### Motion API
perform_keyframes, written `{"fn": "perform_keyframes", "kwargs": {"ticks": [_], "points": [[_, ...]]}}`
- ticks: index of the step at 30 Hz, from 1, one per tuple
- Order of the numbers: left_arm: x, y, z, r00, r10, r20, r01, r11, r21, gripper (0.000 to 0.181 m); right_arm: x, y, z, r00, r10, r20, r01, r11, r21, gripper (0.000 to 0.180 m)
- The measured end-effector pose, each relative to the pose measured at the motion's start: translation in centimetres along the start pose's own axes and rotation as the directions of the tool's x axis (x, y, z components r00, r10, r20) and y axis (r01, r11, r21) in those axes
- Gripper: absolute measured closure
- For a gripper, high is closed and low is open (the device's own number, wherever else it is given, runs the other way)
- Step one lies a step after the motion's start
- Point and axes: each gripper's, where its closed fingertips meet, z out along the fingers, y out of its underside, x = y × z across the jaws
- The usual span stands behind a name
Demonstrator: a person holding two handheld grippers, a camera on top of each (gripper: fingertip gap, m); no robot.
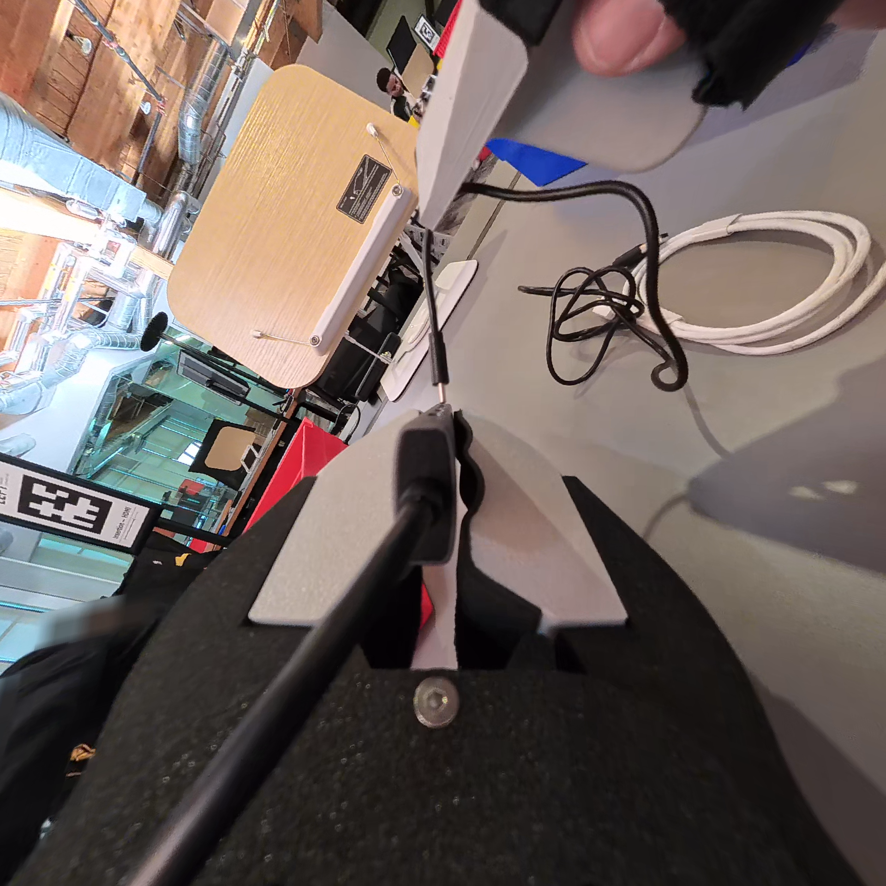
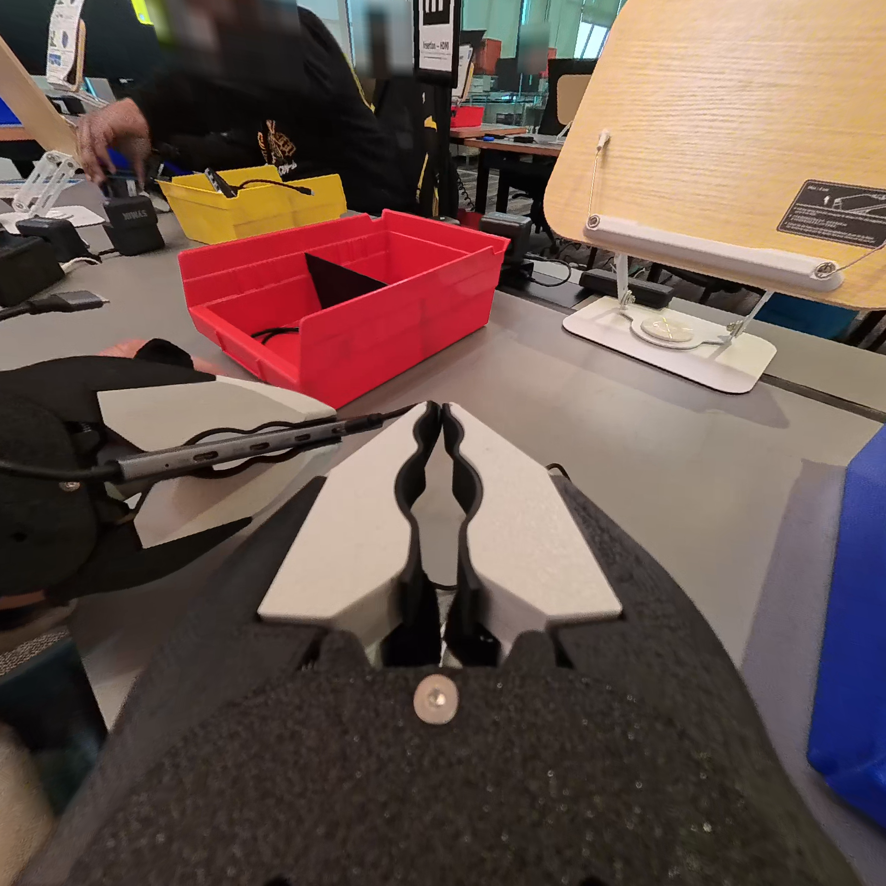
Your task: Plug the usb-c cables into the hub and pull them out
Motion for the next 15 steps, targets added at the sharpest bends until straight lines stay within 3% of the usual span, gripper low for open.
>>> {"fn": "perform_keyframes", "kwargs": {"ticks": [15], "points": [[0.37, 0.41, 0.22, 1.0, 0.003, -0.014, -0.003, 1.0, -0.026, 0.17, -0.39, 0.71, 0.31, 1.0, 0.009, 0.015, -0.008, 0.999, -0.036, 0.178]]}}
